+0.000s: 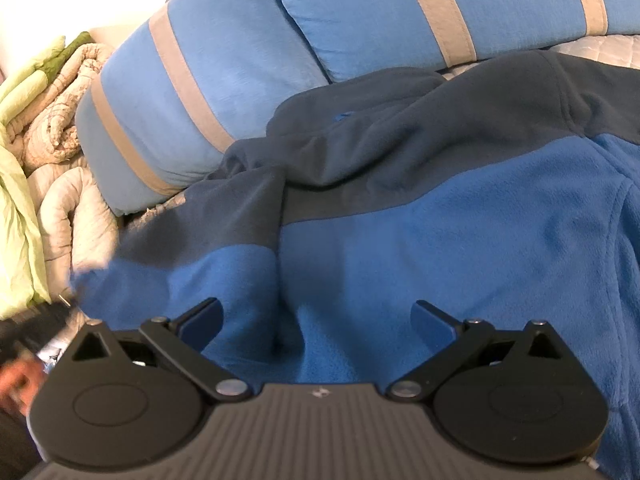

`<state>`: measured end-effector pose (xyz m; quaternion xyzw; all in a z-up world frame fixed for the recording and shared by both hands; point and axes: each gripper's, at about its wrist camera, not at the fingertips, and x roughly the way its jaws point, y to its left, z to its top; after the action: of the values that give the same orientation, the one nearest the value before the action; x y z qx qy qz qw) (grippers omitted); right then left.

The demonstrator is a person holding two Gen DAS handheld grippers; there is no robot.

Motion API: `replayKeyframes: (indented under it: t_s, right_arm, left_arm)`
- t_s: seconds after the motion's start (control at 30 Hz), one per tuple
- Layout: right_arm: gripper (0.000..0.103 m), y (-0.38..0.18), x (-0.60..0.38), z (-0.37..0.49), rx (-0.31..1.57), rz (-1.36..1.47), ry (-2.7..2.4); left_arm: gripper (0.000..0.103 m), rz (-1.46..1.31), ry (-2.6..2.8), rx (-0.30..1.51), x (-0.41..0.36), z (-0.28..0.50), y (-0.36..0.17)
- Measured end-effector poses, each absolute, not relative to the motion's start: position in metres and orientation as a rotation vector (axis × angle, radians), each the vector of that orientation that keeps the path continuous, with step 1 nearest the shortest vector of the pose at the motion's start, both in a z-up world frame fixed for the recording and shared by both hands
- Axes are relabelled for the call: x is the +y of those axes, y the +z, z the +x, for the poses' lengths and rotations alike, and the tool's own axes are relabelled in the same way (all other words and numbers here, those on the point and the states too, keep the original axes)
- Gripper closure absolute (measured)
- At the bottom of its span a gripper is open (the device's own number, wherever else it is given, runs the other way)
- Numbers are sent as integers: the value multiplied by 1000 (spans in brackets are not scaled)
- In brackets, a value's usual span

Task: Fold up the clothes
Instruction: 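Lift the sleeve with the left gripper and carry it across the hoodie, then lower the cuff by the pillow and open the left gripper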

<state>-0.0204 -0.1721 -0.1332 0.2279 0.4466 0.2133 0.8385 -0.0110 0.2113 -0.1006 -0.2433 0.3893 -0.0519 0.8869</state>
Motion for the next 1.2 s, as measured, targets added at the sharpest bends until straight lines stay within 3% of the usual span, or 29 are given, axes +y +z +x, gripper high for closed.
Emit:
replayKeyframes:
  t_s: [0.23, 0.3, 0.33, 0.37, 0.87, 1.2]
  right_arm:
    - [0, -136, -174, -18, 962, 484, 449]
    - [0, -135, -174, -20, 959, 481, 455]
    - [0, -135, -174, -20, 958, 479, 458]
    - [0, -134, -175, -21, 957, 480, 459]
    - [0, -135, -173, -20, 958, 476, 462]
    - [0, -134, -173, -18, 962, 479, 463]
  left_arm:
    - [91, -828, -101, 923, 248, -20, -153]
    - [76, -920, -111, 923, 257, -23, -154]
    - [62, -963, -114, 920, 262, -25, -154]
    - [59, -1002, -114, 911, 267, -29, -154]
    - [59, -1379, -1, 891, 301, -48, -177]
    - [59, -1394, 89, 875, 304, -69, -172]
